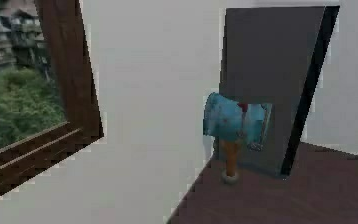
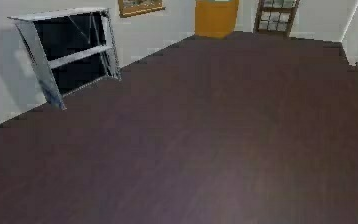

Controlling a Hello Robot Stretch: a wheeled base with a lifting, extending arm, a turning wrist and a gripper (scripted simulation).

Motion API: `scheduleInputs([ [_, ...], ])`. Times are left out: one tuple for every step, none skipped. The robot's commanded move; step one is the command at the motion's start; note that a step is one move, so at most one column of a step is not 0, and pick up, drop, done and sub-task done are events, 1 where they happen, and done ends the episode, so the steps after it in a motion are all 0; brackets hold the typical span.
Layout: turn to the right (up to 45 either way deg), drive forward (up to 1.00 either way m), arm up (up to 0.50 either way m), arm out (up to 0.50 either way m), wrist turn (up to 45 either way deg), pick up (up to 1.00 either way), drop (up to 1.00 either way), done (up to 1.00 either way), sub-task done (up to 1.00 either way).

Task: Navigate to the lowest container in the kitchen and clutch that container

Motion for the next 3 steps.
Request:
scheduleInputs([
  [45.0, 0.00, 0.00, 0.00, 0.0, 0.00, 0.00, 0.00, 0.00],
  [45.0, 0.00, 0.00, 0.00, 0.0, 0.00, 0.00, 0.00, 0.00],
  [18.0, 0.00, 0.00, 0.00, 0.0, 0.00, 0.00, 0.00, 0.00],
])
